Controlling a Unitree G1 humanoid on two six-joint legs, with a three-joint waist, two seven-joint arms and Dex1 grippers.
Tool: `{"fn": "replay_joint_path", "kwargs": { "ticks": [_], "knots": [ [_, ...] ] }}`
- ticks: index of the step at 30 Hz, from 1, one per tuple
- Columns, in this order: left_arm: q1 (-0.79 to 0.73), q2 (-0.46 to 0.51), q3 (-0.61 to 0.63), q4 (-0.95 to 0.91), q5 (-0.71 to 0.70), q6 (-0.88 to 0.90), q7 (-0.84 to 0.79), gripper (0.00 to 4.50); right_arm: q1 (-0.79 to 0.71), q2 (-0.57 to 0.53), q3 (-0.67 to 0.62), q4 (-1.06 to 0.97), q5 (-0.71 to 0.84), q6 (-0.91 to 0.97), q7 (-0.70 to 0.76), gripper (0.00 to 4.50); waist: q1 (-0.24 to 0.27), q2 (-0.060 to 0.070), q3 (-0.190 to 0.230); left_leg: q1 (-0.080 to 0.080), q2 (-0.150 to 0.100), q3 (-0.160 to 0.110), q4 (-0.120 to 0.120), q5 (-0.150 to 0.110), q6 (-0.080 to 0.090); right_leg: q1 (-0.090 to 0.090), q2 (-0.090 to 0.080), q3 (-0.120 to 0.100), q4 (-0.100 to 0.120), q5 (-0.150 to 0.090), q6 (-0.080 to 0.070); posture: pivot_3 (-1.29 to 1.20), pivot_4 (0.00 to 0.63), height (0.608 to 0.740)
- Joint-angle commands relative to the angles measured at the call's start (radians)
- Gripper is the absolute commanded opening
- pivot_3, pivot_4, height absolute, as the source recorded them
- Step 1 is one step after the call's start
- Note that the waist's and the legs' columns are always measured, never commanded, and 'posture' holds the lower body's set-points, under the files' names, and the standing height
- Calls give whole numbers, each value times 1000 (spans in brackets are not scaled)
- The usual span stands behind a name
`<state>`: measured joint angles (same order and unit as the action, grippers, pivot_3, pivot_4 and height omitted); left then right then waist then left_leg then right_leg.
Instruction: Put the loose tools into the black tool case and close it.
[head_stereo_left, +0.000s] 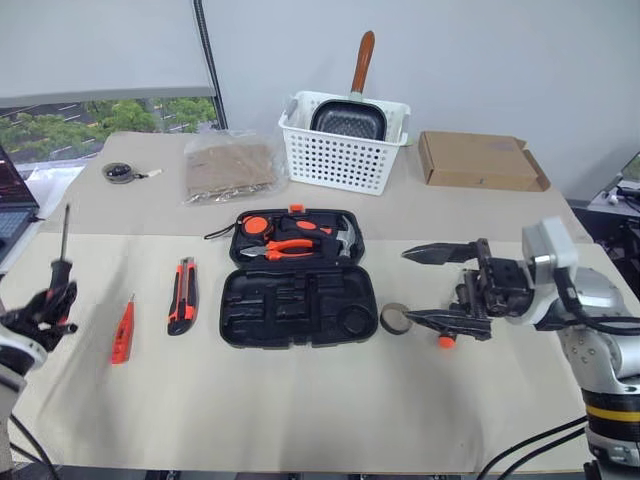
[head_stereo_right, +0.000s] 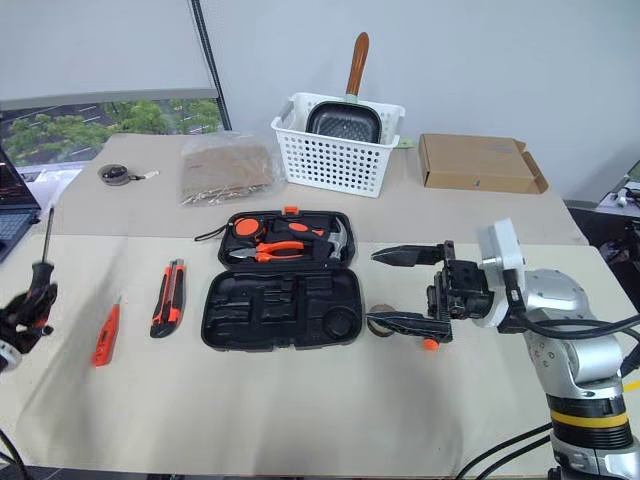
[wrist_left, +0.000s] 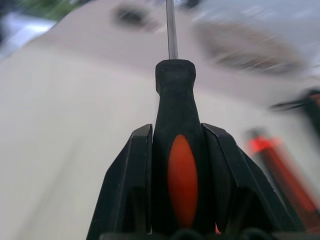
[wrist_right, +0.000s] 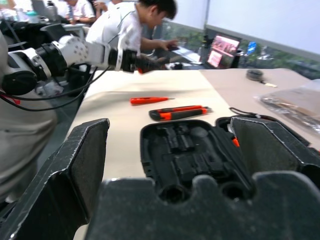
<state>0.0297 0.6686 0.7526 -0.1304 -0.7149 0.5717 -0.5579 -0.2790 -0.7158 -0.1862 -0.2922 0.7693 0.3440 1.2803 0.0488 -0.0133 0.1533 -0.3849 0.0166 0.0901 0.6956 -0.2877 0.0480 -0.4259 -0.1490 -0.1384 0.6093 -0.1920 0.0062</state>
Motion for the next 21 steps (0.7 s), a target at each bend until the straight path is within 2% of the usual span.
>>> {"fn": "replay_joint_path", "kwargs": {
  "ticks": [1,4,6,8,12,15,21],
  "knots": [
    [-47,56,-125,-112,5,-41,-109,981,19,-7,-57,-33,19,-23,-17,4500,0,0,0,0,0,1,0,0,0,0,1,0,0,0,0,0,150,700],
    [-88,127,-302,-129,60,-72,-262,981,49,-5,-93,-44,27,-21,-52,4500,-4,1,0,1,-1,3,0,0,0,1,3,1,1,0,0,0,150,700],
    [-156,181,-475,-77,172,-163,-386,981,83,-13,-128,-52,19,-24,-71,4500,-6,2,1,1,-1,3,0,1,-1,0,4,0,1,0,0,0,150,700],
    [-227,204,-588,1,257,-259,-479,981,121,-21,-160,-56,12,-28,-82,4500,-6,3,1,0,-1,5,-1,1,-1,0,5,-1,1,-2,3,0,150,700],
    [-371,204,-742,188,380,-435,-644,981,200,-34,-203,-70,-18,-55,-86,4500,-9,3,1,0,0,5,-1,1,1,0,7,-1,1,-2,3,0,150,700],
    [-489,196,-852,330,495,-550,-726,981,237,-32,-218,-102,-28,-64,-115,4500,-12,4,1,0,1,5,-1,4,10,-2,8,0,1,-2,3,0,150,700],
    [-637,135,-923,509,572,-650,-772,981,285,-28,-244,-145,-30,-77,-151,4500,-9,3,1,-1,1,5,0,2,15,-1,8,1,1,-2,3,0,150,700]
  ]
}}
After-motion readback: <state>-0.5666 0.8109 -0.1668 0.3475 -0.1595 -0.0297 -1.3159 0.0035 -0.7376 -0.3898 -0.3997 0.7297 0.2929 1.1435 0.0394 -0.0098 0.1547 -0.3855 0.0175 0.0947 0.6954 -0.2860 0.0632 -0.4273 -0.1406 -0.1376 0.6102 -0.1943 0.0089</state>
